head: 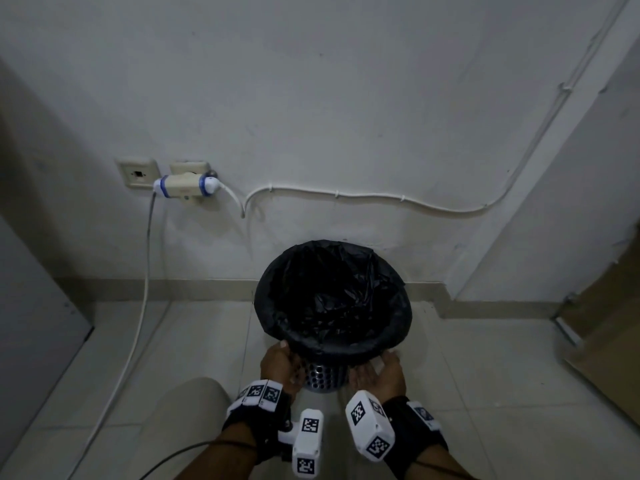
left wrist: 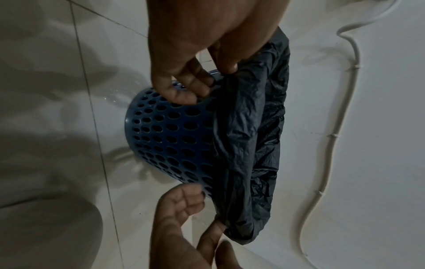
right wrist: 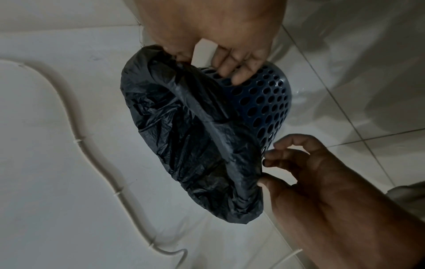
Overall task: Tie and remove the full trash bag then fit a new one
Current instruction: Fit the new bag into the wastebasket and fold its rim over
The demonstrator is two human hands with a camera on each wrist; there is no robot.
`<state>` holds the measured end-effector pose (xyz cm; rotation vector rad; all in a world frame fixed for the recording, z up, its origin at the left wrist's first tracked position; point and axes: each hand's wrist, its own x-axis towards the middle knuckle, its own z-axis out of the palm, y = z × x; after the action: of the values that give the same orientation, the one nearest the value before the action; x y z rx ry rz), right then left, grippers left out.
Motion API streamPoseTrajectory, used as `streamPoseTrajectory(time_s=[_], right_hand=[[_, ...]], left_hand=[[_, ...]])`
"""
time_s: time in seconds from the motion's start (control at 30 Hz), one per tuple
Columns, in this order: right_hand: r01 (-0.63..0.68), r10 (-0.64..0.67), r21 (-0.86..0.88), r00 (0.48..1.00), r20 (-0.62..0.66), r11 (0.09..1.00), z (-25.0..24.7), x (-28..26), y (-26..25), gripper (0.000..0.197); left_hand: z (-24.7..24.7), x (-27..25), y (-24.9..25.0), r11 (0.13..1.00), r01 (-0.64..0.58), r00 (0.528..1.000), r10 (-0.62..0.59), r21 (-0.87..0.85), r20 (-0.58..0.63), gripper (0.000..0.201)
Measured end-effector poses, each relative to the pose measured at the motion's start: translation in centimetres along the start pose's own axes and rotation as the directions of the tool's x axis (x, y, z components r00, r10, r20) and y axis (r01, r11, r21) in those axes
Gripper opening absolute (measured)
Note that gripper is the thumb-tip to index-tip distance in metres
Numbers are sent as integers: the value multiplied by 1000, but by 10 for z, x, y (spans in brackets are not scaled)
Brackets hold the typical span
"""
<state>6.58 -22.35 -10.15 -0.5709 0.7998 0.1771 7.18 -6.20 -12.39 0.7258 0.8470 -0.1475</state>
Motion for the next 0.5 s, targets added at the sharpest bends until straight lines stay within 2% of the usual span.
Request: streamPoseTrajectory(time_s=[0.1, 0.17, 0.27, 0.3, 0.37, 0.43, 0.5], right_hand=[[61, -59, -32, 997, 49, 998, 2, 2, 2, 56], [127, -121, -85, 990, 66, 988, 7, 3, 4, 53], [168, -160, -84, 983, 88, 982, 6, 8, 3, 42], [170, -164, -73, 983, 86, 983, 5, 9, 3, 42], [182, -173, -71, 978, 115, 981, 5, 13, 2, 41], [209, -198, -70, 971, 135, 975, 6, 14, 0, 39], [225, -214, -67, 967, 139, 972, 7, 13, -1, 38]], left_hand=[[-3, 6, 0, 990, 52, 999, -52, -129, 6, 17], [-2, 12, 0, 967, 60, 998, -60, -247, 6, 22], [4, 3, 2, 938, 15, 997, 10, -347, 72, 22], [7, -2, 3, 936, -25, 994, 61, -350, 92, 30], [8, -7, 6, 968, -133, 980, 161, -211, 118, 43], [10, -6, 6, 972, -234, 966, 237, -39, 108, 46], [9, 1, 6, 967, -255, 963, 254, 1, 93, 50]])
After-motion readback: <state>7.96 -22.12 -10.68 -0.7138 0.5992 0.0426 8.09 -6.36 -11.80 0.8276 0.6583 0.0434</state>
